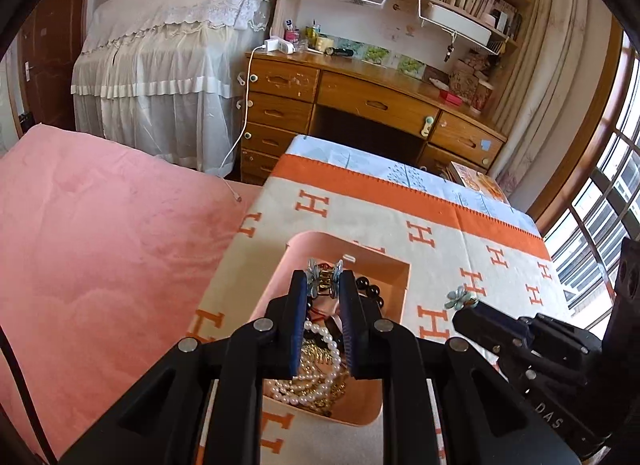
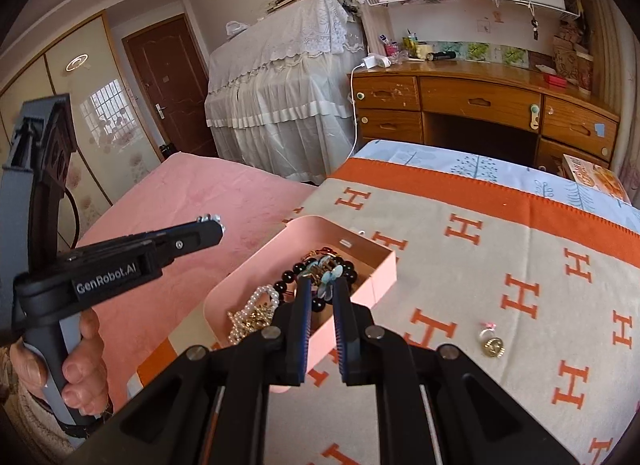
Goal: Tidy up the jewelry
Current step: 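Lower the gold clip into the pink box with the left tool while the right tool drops the flower clip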
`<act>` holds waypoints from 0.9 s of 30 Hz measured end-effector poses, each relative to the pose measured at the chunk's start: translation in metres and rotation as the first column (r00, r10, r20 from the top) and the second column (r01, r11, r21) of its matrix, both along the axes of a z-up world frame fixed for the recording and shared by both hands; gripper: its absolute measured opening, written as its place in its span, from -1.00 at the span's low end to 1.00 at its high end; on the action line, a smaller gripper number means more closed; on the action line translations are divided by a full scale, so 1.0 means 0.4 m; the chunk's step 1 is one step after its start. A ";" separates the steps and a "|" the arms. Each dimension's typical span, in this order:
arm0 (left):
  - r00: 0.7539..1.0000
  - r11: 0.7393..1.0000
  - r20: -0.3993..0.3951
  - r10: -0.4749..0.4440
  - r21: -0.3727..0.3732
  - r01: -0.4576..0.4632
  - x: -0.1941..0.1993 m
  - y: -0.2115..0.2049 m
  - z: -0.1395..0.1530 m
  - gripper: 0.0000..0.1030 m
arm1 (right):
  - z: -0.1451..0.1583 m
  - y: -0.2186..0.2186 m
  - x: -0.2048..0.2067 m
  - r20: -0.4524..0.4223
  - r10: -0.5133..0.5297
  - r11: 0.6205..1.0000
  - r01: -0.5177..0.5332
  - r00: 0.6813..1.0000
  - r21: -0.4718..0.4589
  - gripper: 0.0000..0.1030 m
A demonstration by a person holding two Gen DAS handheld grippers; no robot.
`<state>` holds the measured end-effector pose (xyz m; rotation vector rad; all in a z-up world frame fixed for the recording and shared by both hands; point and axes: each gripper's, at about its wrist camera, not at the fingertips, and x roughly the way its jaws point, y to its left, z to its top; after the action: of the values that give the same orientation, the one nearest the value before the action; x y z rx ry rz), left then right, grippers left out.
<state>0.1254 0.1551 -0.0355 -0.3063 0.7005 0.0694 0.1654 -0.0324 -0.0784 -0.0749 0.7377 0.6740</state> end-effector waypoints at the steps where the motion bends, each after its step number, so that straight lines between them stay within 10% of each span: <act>1: 1.000 1.000 0.006 0.007 0.000 -0.007 0.006 0.011 0.003 -0.73 | -0.007 0.016 0.007 -0.010 -0.001 1.000 0.001 1.000 -0.002 -0.79; 20: 0.997 1.000 -0.067 0.024 0.003 -0.024 0.088 0.025 -0.121 -0.70 | -0.095 0.161 0.046 -0.025 -0.012 0.988 0.008 1.000 -0.153 -0.78; 27: 0.999 0.999 -0.010 0.051 0.006 -0.051 0.038 0.024 -0.095 0.18 | -0.106 0.175 0.031 -0.048 -0.007 0.986 -0.001 0.999 -0.170 -0.76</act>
<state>0.1407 0.1647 -0.0733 -0.3190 0.7030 0.1214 0.1778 0.0376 -0.1208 -0.2140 0.8413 0.6108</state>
